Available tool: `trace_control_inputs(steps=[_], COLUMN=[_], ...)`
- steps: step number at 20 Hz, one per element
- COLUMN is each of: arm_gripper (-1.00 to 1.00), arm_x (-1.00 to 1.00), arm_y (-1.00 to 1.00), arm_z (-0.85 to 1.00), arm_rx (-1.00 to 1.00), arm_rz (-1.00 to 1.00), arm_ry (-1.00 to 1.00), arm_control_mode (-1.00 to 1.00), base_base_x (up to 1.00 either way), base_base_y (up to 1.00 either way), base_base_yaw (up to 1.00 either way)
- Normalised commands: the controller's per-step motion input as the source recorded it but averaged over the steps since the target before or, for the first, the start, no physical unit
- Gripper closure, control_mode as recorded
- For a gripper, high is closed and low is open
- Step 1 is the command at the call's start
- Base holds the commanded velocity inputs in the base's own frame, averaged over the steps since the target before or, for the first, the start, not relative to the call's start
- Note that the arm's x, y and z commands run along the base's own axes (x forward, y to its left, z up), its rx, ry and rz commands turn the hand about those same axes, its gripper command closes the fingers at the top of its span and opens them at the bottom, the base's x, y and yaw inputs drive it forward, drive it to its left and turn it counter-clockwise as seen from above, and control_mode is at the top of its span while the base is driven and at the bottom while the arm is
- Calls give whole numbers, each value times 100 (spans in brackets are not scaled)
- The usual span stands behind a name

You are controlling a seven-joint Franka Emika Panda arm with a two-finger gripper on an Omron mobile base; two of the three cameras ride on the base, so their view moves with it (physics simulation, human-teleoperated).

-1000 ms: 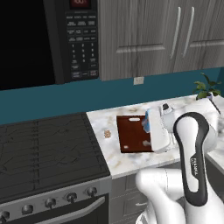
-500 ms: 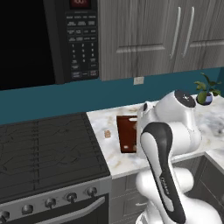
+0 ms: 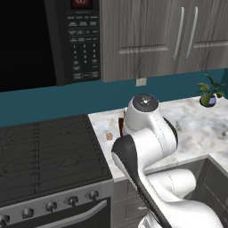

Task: Take out the milk from the fridge and place it on the tray on the counter. Then take the sugar cube near the tray and place it in the tray.

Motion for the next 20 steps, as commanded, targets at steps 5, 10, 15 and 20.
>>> trace_control_inputs(steps=[5,10,15,20], arm_gripper=[-100,-100,-100,-100], arm_x=[0,4,32,34], arm_y=[8,13,2,0], arm_z=[0,0,-9,-29], arm_rx=[-29,-20,-11,-13], arm_rz=[0,0,0,0], arm_ry=[1,0,8,14], arm_control_mode=[-100,-100,-100,-100], base_base_x=[0,0,0,0], base_base_y=[0,0,0,0], base_base_yaw=[0,0,0,0])
